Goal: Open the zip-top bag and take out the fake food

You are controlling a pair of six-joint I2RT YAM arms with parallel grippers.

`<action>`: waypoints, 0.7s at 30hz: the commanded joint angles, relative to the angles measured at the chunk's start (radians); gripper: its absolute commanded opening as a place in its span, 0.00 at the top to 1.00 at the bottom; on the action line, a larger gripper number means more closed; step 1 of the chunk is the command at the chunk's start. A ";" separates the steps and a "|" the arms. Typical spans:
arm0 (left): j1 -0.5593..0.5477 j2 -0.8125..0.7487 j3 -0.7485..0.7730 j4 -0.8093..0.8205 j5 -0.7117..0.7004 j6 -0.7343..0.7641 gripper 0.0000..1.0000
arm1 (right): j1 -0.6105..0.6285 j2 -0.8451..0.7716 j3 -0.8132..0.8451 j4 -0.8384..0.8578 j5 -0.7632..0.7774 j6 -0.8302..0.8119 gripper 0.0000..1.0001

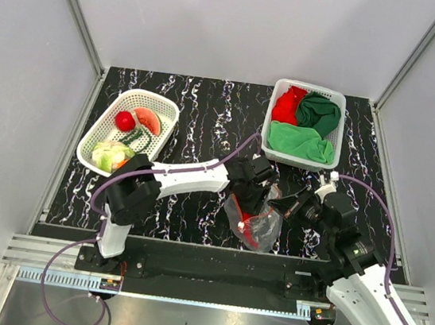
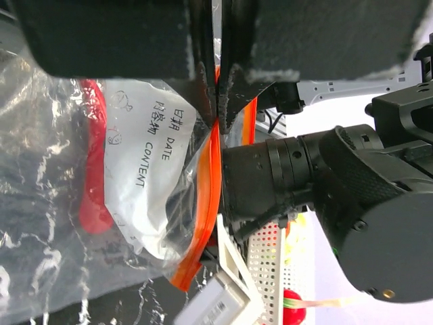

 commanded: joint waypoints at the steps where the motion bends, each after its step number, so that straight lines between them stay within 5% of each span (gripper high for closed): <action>1: -0.001 0.020 0.001 0.089 -0.018 -0.021 0.46 | 0.002 -0.024 -0.018 0.006 0.018 0.031 1.00; 13: -0.001 0.086 -0.077 0.137 -0.104 0.005 0.46 | 0.004 -0.047 -0.035 -0.009 0.006 0.034 1.00; 21: -0.001 0.068 -0.066 0.161 -0.145 0.049 0.71 | 0.002 -0.056 -0.029 -0.063 -0.006 -0.003 1.00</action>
